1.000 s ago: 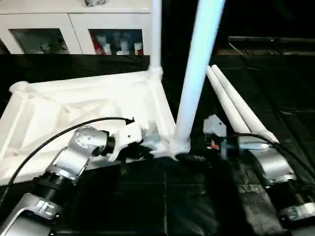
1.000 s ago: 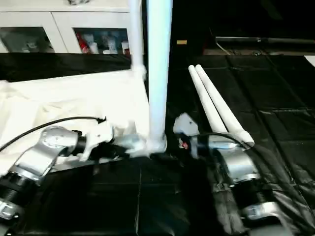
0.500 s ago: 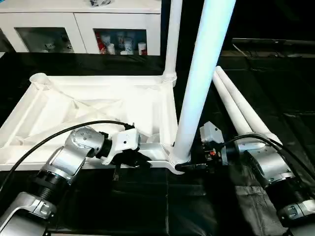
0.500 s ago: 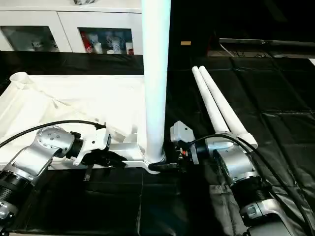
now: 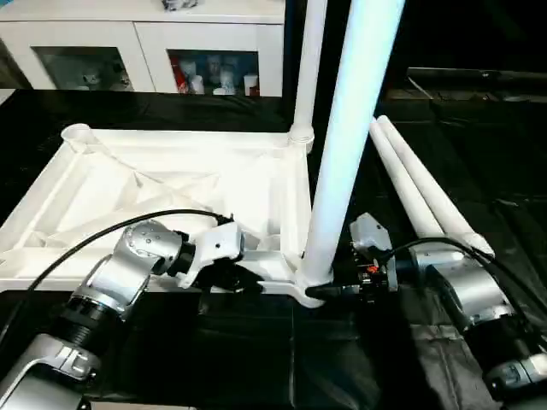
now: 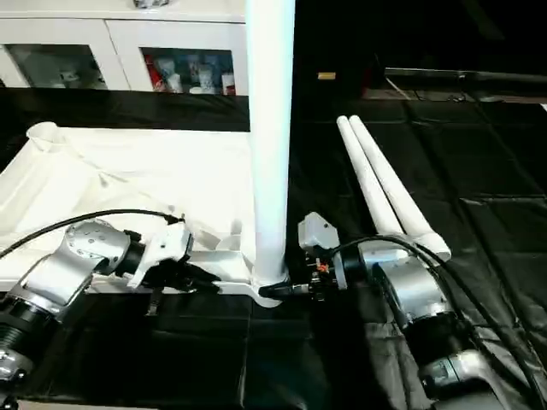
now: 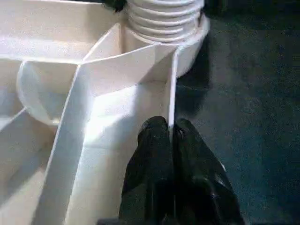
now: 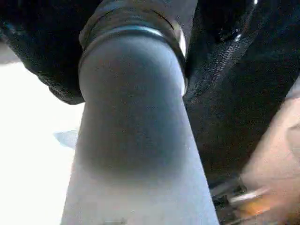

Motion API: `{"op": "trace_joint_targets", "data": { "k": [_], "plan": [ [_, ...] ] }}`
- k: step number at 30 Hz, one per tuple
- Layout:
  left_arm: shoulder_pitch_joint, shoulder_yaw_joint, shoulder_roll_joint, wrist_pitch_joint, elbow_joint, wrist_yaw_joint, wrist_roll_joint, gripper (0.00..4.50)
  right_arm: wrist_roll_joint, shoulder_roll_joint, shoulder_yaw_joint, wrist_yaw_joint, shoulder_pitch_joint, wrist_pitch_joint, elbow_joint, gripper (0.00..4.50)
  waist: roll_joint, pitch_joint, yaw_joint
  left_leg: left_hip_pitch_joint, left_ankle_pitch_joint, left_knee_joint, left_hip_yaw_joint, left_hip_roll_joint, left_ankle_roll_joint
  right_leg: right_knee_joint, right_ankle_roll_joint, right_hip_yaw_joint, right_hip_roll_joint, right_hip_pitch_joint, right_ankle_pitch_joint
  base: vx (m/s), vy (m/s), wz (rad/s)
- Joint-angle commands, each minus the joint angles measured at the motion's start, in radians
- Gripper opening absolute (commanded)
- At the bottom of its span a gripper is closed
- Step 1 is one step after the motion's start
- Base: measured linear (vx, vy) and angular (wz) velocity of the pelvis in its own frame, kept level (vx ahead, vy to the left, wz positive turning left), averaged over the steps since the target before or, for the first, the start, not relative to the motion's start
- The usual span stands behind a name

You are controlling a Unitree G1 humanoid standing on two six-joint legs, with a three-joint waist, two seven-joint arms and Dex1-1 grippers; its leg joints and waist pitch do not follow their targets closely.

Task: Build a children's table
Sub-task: Rotate leg to tighten

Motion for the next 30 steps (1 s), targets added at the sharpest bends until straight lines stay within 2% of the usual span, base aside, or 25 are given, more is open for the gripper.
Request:
{"op": "trace_joint_targets", "data": {
  "k": [1, 2, 3, 4, 5, 6, 7, 8, 9, 12, 13, 16, 17, 19, 21, 23, 26, 30],
  "plan": [
    [-0.005, 0.008, -0.085, 0.080, -0.023, 0.128, -0.022, 0.00, -0.022, 0.086, 0.025, -0.177, 0.003, 0.050, -0.001, 2.79, -0.004, -0.060, -0.012, 0.011, -0.162, -0.070, -0.026, 0.066, 0.063, -0.087, -0.153, 0.072, -0.112, 0.050, -0.342, 0.000, 0.000, 0.00],
    [-0.006, 0.012, -0.096, 0.106, -0.030, 0.153, -0.017, 0.00, -0.026, 0.107, 0.018, -0.221, 0.001, 0.067, 0.004, 2.78, -0.009, -0.060, -0.028, 0.005, -0.178, -0.073, -0.028, 0.060, 0.043, -0.093, -0.120, 0.070, -0.112, 0.059, -0.395, 0.000, 0.000, 0.00],
    [-0.008, 0.018, -0.117, 0.136, -0.039, 0.198, -0.007, 0.00, -0.031, 0.143, 0.006, -0.284, -0.004, 0.083, 0.013, 2.78, -0.003, -0.057, -0.032, 0.006, -0.186, -0.074, -0.029, 0.062, 0.041, -0.094, -0.118, 0.070, -0.111, 0.055, -0.402, 0.000, 0.000, 0.00],
    [-0.010, 0.027, -0.137, 0.166, -0.046, 0.235, -0.002, 0.00, -0.035, 0.173, -0.002, -0.337, -0.009, 0.093, 0.020, 2.78, -0.007, -0.055, -0.041, 0.009, -0.208, -0.075, -0.029, 0.059, 0.039, -0.103, -0.110, 0.069, -0.110, 0.053, -0.431, 0.000, 0.000, 0.00],
    [-0.014, 0.043, -0.168, 0.207, -0.054, 0.289, 0.000, 0.00, -0.044, 0.214, -0.012, -0.405, -0.014, 0.109, 0.027, 2.78, -0.006, -0.054, -0.045, 0.010, -0.215, -0.075, -0.029, 0.060, 0.035, -0.103, -0.107, 0.070, -0.112, 0.054, -0.441, 0.000, 0.000, 0.00],
    [-0.014, 0.043, -0.168, 0.207, -0.054, 0.289, 0.000, 0.00, -0.044, 0.214, -0.012, -0.405, -0.014, 0.109, 0.027, 2.78, -0.007, -0.052, -0.050, 0.010, -0.217, -0.074, -0.029, 0.057, 0.035, -0.108, -0.103, 0.070, -0.113, 0.052, -0.460, 0.000, 0.000, 0.00],
    [-0.017, 0.055, -0.193, 0.234, -0.058, 0.330, 0.002, 0.00, -0.053, 0.241, -0.015, -0.451, -0.018, 0.117, 0.032, 2.78, -0.007, -0.052, -0.053, 0.006, -0.211, -0.075, -0.029, 0.053, 0.038, -0.109, -0.088, 0.069, -0.111, 0.055, -0.473, 0.000, 0.000, 0.00],
    [-0.020, 0.067, -0.218, 0.257, -0.062, 0.371, 0.006, 0.00, -0.063, 0.268, -0.016, -0.491, -0.021, 0.120, 0.039, 2.78, -0.006, -0.052, -0.052, 0.009, -0.210, -0.074, -0.029, 0.052, 0.040, -0.113, -0.084, 0.068, -0.111, 0.052, -0.481, 0.000, 0.000, 0.00],
    [-0.026, 0.097, -0.275, 0.312, -0.076, 0.469, 0.017, 0.00, -0.092, 0.324, -0.016, -0.584, -0.030, 0.123, 0.053, 2.78, -0.009, -0.050, -0.056, 0.011, -0.215, -0.074, -0.027, 0.053, 0.040, -0.116, -0.081, 0.069, -0.110, 0.048, -0.491, 0.000, 0.000, 0.00],
    [-0.022, 0.126, -0.349, 0.379, -0.117, 0.581, 0.025, 0.00, -0.112, 0.381, -0.008, -0.654, -0.040, 0.102, 0.062, 2.78, -0.010, -0.050, -0.065, 0.011, -0.214, -0.077, -0.031, 0.056, 0.033, -0.113, -0.084, 0.068, -0.111, 0.052, -0.475, 0.000, 0.000, 0.00],
    [-0.016, 0.124, -0.358, 0.387, -0.132, 0.589, 0.023, 0.00, -0.103, 0.384, -0.009, -0.644, -0.039, 0.101, 0.057, 3.33, -0.012, -0.053, -0.064, 0.013, -0.212, -0.075, -0.029, 0.054, 0.044, -0.112, -0.086, 0.071, -0.111, 0.050, -0.456, 0.000, 0.000, 0.00],
    [-0.002, 0.113, -0.353, 0.384, -0.149, 0.578, 0.023, 0.00, -0.090, 0.380, -0.016, -0.626, -0.034, 0.101, 0.047, 3.54, -0.014, -0.054, -0.067, 0.005, -0.184, -0.075, -0.028, 0.053, 0.074, -0.105, -0.098, 0.073, -0.107, 0.051, -0.391, 0.000, 0.000, 0.00],
    [0.001, 0.110, -0.350, 0.382, -0.152, 0.573, 0.023, 0.00, -0.089, 0.378, -0.016, -0.622, -0.033, 0.100, 0.045, 3.54, -0.013, -0.056, -0.066, 0.007, -0.179, -0.074, -0.027, 0.053, 0.077, -0.105, -0.100, 0.074, -0.108, 0.052, -0.380, 0.000, 0.000, 0.00],
    [0.017, 0.098, -0.329, 0.376, -0.162, 0.552, 0.032, 0.00, -0.089, 0.363, -0.019, -0.600, -0.027, 0.093, 0.030, 3.84, -0.013, -0.056, -0.066, 0.004, -0.157, -0.074, -0.026, 0.053, 0.085, -0.099, -0.110, 0.075, -0.108, 0.054, -0.347, 0.000, 0.000, 0.00],
    [0.031, 0.093, -0.293, 0.360, -0.168, 0.520, 0.043, 0.00, -0.086, 0.333, -0.028, -0.565, -0.019, 0.074, 0.013, 3.95, -0.014, -0.058, -0.067, 0.000, -0.142, -0.074, -0.025, 0.051, 0.095, -0.096, -0.111, 0.074, -0.107, 0.058, -0.328, 0.000, 0.000, 0.00],
    [0.038, 0.092, -0.265, 0.344, -0.170, 0.490, 0.047, 0.00, -0.074, 0.302, -0.037, -0.530, -0.016, 0.064, 0.004, 4.18, -0.013, -0.060, -0.065, 0.001, -0.130, -0.072, -0.024, 0.049, 0.102, -0.097, -0.111, 0.073, -0.105, 0.059, -0.320, 0.000, 0.000, 0.00],
    [0.043, 0.080, -0.215, 0.303, -0.162, 0.431, 0.046, 0.00, -0.053, 0.241, -0.051, -0.453, -0.010, 0.054, -0.008, 4.43, -0.011, -0.064, -0.062, -0.006, -0.085, -0.069, -0.025, 0.051, 0.121, -0.087, -0.125, 0.073, -0.103, 0.061, -0.243, 0.000, 0.000, 0.00],
    [0.046, 0.061, -0.153, 0.242, -0.149, 0.338, 0.040, 0.00, -0.024, 0.173, -0.060, -0.351, -0.004, 0.038, -0.023, 4.47, -0.007, -0.066, -0.061, 0.000, -0.091, -0.066, -0.025, 0.054, 0.129, -0.085, -0.141, 0.072, -0.102, 0.059, -0.218, 0.000, 0.000, 0.00]
  ]
}}
